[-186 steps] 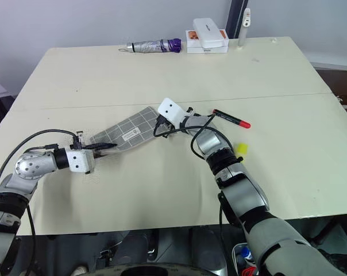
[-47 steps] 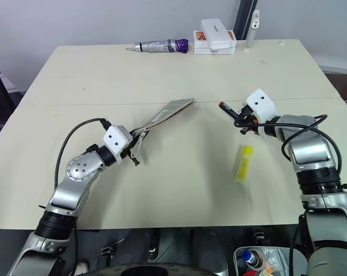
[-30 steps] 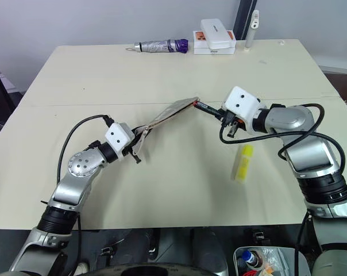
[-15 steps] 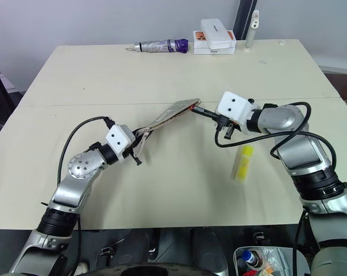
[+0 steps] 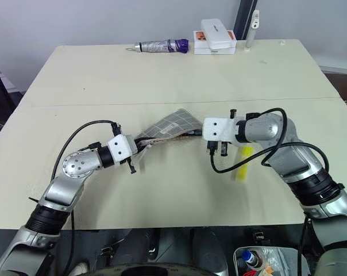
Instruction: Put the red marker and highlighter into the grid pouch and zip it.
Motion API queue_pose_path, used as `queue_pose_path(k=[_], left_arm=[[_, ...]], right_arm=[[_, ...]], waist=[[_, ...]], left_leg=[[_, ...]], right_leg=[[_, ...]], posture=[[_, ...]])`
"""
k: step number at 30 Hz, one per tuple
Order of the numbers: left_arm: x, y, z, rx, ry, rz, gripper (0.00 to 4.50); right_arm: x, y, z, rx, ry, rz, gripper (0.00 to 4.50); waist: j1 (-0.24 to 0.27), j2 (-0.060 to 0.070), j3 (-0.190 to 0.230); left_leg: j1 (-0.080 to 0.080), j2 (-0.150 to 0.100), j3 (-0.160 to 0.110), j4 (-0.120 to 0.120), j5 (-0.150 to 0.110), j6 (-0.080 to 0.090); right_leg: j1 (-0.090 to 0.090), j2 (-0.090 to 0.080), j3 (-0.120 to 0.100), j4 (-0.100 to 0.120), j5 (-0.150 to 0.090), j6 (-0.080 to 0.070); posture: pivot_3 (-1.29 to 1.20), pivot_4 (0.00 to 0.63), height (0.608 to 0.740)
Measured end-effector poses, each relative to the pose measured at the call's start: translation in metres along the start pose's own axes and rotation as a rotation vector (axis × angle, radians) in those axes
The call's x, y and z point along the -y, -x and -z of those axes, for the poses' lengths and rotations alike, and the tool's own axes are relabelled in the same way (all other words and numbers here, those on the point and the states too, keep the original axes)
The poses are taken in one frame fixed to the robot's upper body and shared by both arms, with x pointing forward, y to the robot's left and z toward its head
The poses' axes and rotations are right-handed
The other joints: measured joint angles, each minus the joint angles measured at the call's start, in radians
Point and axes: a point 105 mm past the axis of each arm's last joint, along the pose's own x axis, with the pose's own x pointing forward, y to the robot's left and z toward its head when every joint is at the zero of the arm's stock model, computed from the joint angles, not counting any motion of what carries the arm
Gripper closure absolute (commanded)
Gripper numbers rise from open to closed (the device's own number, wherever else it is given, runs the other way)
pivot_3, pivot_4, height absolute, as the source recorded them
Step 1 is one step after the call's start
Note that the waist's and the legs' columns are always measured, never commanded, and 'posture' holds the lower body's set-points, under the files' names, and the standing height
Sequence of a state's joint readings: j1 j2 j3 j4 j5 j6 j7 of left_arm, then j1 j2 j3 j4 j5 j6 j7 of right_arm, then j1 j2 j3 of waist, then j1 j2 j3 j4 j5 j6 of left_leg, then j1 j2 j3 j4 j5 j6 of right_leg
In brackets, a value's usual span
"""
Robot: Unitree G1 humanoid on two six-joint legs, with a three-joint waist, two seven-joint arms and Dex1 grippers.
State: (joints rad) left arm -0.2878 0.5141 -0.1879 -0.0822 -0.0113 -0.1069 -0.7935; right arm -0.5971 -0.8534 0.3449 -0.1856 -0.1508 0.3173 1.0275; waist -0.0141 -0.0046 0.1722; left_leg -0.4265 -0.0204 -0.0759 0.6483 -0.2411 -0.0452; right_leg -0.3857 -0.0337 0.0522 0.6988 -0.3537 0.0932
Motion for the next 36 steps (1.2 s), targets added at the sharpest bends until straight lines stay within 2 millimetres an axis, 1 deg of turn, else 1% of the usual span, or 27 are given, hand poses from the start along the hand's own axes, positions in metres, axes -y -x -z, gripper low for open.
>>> queue_pose_path(k=[4, 8, 14, 16, 17, 21, 23, 25, 26, 27, 28, 30, 33, 35, 36], left_arm=[[0.007, -0.005, -0.004, 0.019, -0.021, 0.070, 4.50], [0.005, -0.012, -0.016, 0.068, -0.050, 0.083, 4.50], [0.005, -0.012, -0.017, 0.080, -0.035, 0.087, 4.50], [0.005, -0.012, -0.017, 0.082, -0.033, 0.086, 4.50], [0.005, -0.012, -0.016, 0.081, -0.032, 0.087, 4.50], [0.005, -0.012, -0.014, 0.074, -0.027, 0.082, 4.50], [0.003, -0.013, -0.013, 0.069, -0.028, 0.066, 4.50], [0.001, -0.013, -0.008, 0.046, -0.024, 0.041, 4.50], [0.000, -0.014, -0.005, 0.035, -0.020, 0.025, 4.50], [-0.002, -0.016, -0.003, 0.027, -0.012, -0.004, 4.50], [-0.004, -0.019, -0.001, 0.022, -0.007, -0.034, 4.50], [-0.006, -0.021, 0.004, 0.002, -0.003, -0.073, 4.50], [-0.007, -0.024, 0.009, -0.022, 0.003, -0.112, 4.50], [-0.006, -0.029, 0.010, -0.019, 0.016, -0.138, 4.50], [-0.005, -0.031, 0.010, -0.020, 0.020, -0.141, 4.50]], right_arm=[[0.002, -0.007, -0.016, 0.042, 0.030, -0.004, 4.25], [-0.001, -0.011, -0.038, 0.100, 0.060, -0.023, 4.25], [-0.002, -0.009, -0.036, 0.093, 0.027, -0.038, 4.25], [-0.001, -0.006, -0.034, 0.100, -0.018, -0.048, 3.20], [0.001, -0.004, -0.034, 0.106, -0.040, -0.043, 2.76], [0.012, 0.007, -0.042, 0.150, -0.080, -0.004, 0.77], [0.017, 0.016, -0.044, 0.178, -0.114, 0.012, 0.77], [0.021, 0.029, -0.045, 0.208, -0.171, 0.021, 0.77], [0.025, 0.037, -0.043, 0.213, -0.201, 0.037, 0.77], [0.029, 0.047, -0.037, 0.210, -0.258, 0.060, 0.77], [0.031, 0.056, -0.028, 0.187, -0.314, 0.085, 0.77], [0.030, 0.068, -0.008, 0.128, -0.405, 0.119, 0.77], [0.016, 0.073, 0.023, 0.033, -0.595, 0.150, 0.77], [-0.003, 0.076, 0.047, -0.070, -0.752, 0.168, 0.77], [-0.011, 0.078, 0.055, -0.110, -0.816, 0.175, 0.77]], waist=[[0.000, 0.000, 0.000], [0.001, 0.000, 0.000], [0.000, 0.000, 0.000], [0.000, 0.000, 0.000], [0.000, 0.000, 0.000], [0.000, 0.000, 0.000], [0.000, 0.000, 0.000], [0.003, 0.000, 0.000], [0.004, 0.000, 0.000], [0.005, 0.000, 0.000], [0.009, 0.000, 0.000], [0.010, -0.001, 0.000], [0.006, -0.001, 0.000], [0.006, -0.001, 0.000], [0.006, -0.001, 0.000]], left_leg=[[0.000, 0.000, 0.000, 0.000, 0.000, 0.000], [0.000, 0.000, 0.000, 0.000, 0.000, 0.000], [0.000, 0.000, -0.001, 0.000, 0.000, 0.000], [0.000, 0.000, -0.001, 0.000, 0.000, 0.000], [0.000, 0.000, -0.001, 0.000, 0.000, 0.000], [0.000, 0.000, -0.001, 0.000, 0.000, 0.000], [0.000, 0.000, -0.001, 0.000, 0.000, 0.000], [0.000, 0.000, -0.001, 0.001, 0.000, 0.000], [0.000, 0.000, -0.001, 0.001, 0.000, 0.000], [0.000, -0.001, -0.001, 0.001, 0.000, 0.000], [0.000, -0.001, -0.002, 0.002, 0.000, 0.000], [0.000, -0.001, -0.003, 0.002, 0.000, 0.001], [0.001, -0.001, -0.003, 0.001, 0.000, 0.001], [0.000, -0.001, -0.003, 0.001, 0.000, 0.001], [0.000, -0.001, -0.002, 0.001, 0.000, 0.001]], right_leg=[[0.000, 0.000, 0.000, 0.000, 0.000, 0.000], [0.000, 0.000, 0.000, 0.000, 0.000, 0.000], [0.000, 0.000, 0.000, 0.000, 0.000, 0.000], [0.000, 0.000, 0.000, 0.000, 0.000, 0.000], [0.000, 0.000, 0.000, 0.000, 0.000, 0.000], [0.000, 0.000, 0.000, 0.000, 0.000, 0.000], [0.000, 0.000, 0.000, 0.000, 0.000, 0.000], [0.001, 0.000, -0.001, 0.000, 0.000, 0.000], [0.001, 0.000, -0.001, 0.000, 0.000, 0.000], [0.002, -0.001, -0.001, 0.000, 0.000, 0.000], [0.003, -0.001, -0.001, -0.001, 0.000, 0.000], [0.003, -0.001, -0.001, -0.001, 0.000, 0.000], [0.003, -0.001, -0.001, -0.001, 0.000, 0.000], [0.003, -0.001, -0.001, -0.001, 0.000, 0.000], [0.003, -0.001, -0.001, -0.001, 0.000, 0.000]], posture=[[0.00, 0.150, 0.740], [0.00, 0.150, 0.740], [0.00, 0.150, 0.740], [0.00, 0.150, 0.740], [0.00, 0.150, 0.740], [0.00, 0.150, 0.740], [0.00, 0.150, 0.740], [0.00, 0.150, 0.740], [0.00, 0.150, 0.740], [0.00, 0.150, 0.740], [0.00, 0.150, 0.740], [0.00, 0.150, 0.740], [0.00, 0.150, 0.740], [0.00, 0.150, 0.740], [0.00, 0.150, 0.740]])
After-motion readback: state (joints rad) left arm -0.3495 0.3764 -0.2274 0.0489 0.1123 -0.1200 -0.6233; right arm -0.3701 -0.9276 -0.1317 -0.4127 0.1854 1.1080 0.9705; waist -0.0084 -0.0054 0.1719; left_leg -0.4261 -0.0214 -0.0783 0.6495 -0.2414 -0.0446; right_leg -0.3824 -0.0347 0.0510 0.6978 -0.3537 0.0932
